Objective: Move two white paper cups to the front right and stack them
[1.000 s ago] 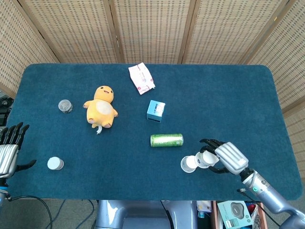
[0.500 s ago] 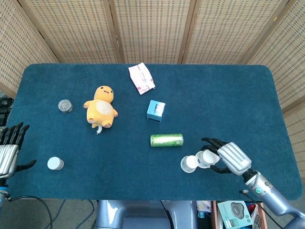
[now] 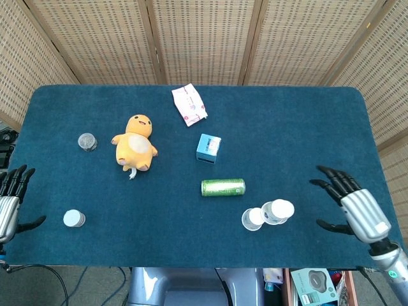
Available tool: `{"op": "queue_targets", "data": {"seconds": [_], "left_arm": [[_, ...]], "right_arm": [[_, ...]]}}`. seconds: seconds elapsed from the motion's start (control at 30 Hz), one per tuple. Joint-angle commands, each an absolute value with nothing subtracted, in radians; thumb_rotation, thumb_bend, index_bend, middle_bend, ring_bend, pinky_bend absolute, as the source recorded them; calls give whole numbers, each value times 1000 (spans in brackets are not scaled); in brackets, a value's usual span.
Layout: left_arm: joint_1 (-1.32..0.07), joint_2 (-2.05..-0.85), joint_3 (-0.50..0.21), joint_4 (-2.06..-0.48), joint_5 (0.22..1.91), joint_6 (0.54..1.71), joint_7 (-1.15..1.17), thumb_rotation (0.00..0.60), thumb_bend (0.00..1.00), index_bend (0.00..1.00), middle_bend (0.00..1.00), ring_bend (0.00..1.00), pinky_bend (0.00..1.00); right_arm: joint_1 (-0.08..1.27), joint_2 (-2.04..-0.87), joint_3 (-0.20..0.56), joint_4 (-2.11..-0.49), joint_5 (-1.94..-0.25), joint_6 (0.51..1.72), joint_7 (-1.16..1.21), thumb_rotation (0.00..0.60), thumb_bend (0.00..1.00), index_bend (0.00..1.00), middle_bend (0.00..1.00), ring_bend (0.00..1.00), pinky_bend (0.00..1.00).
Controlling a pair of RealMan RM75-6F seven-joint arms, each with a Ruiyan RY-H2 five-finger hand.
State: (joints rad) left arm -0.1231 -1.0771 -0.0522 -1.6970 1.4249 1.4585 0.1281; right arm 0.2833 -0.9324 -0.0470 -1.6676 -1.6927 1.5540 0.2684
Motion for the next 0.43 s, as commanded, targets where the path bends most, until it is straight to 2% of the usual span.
{"op": "queue_targets", "data": {"seconds": [0.03,0.43], "left_arm": [[-104,-1079,-42,-1694,1457,1493,103,600,140,0,0,0,0],[-67,-1046,13,-1702,1556,1534,48,600,141,0,0,0,0]], "right_arm": [[197,-984,-41,-1614,-1640,1631,208,600,0,16,0,0,6],[72,-1135,-45,-1585,-1642,1759,77,600,0,0,0,0,0]]}}
